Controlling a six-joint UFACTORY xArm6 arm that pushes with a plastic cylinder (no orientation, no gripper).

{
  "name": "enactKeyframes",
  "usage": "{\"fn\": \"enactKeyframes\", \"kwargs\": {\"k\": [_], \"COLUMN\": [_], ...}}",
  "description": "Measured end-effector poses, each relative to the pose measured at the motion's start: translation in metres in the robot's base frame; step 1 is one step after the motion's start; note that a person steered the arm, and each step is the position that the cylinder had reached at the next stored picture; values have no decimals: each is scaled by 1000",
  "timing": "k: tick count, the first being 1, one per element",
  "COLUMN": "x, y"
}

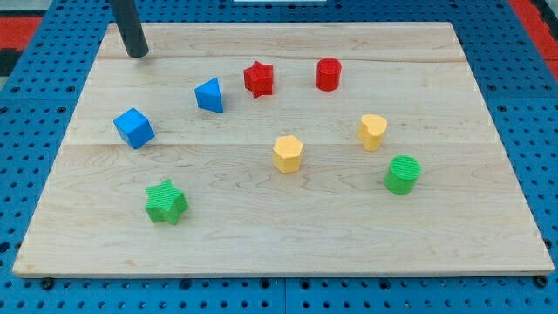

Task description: Move the blue cube to the top of the green star

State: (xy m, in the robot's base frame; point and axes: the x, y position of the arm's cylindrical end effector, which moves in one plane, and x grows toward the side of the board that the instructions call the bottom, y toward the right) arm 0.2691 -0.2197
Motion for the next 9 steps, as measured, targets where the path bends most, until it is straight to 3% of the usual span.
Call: {"fn": "enactKeyframes", "kwargs": {"k": [5,8,9], "x": [18,92,92], "y": [0,0,2]}}
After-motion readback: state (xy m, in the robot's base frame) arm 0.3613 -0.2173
